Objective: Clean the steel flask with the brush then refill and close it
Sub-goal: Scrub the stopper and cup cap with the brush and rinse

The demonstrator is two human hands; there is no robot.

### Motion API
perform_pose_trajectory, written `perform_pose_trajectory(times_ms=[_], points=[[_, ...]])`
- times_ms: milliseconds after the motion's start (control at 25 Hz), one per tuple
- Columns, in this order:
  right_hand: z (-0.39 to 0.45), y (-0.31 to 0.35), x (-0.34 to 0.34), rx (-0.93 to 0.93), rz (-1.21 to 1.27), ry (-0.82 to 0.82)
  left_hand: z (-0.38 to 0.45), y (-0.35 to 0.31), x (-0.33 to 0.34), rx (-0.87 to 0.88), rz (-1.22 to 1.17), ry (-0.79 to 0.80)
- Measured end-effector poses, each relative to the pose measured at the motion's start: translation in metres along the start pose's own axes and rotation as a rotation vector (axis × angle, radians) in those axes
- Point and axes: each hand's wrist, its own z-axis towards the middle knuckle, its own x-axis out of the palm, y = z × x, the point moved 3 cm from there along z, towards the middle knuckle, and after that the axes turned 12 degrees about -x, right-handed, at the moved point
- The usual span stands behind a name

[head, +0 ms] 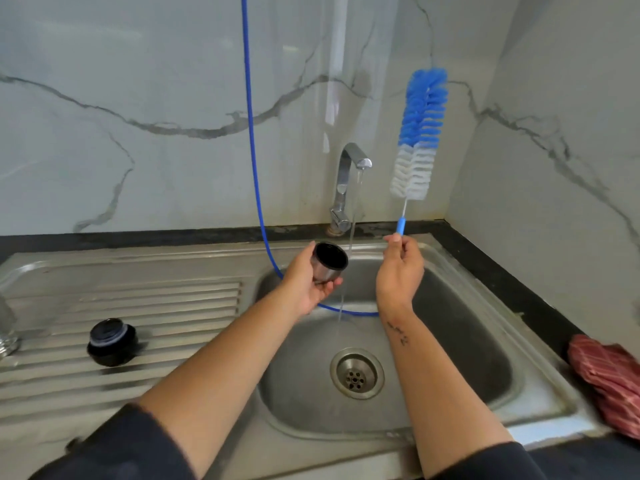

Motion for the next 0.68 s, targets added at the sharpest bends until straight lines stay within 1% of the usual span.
perform_pose_trajectory(times_ms=[80,200,320,400,520,680], points=[[0.001,-0.001,-0.001,0.019,0.015,-0.019,0.025,0.005,0.02,-0.044,0.011,-0.003],[0.005,0.001,-0.003,0.041,0.049,-0.05,0.036,0.015,0.041,-0.117,0.004,0.06],[0.005,0.004,-0.002,0.044,0.071,-0.063,0.046,0.02,0.041,-0.164,-0.045,0.094],[0.004,0.003,-0.001,0.044,0.07,-0.057,0.047,0.023,0.039,-0.179,-0.03,0.113],[0.002,0.004,0.0,0.039,0.058,-0.045,0.043,0.02,0.04,-0.183,0.107,0.104],[0.0,0.007,0.0,0.023,0.065,-0.027,0.043,0.001,0.047,-0.128,0.107,0.084]])
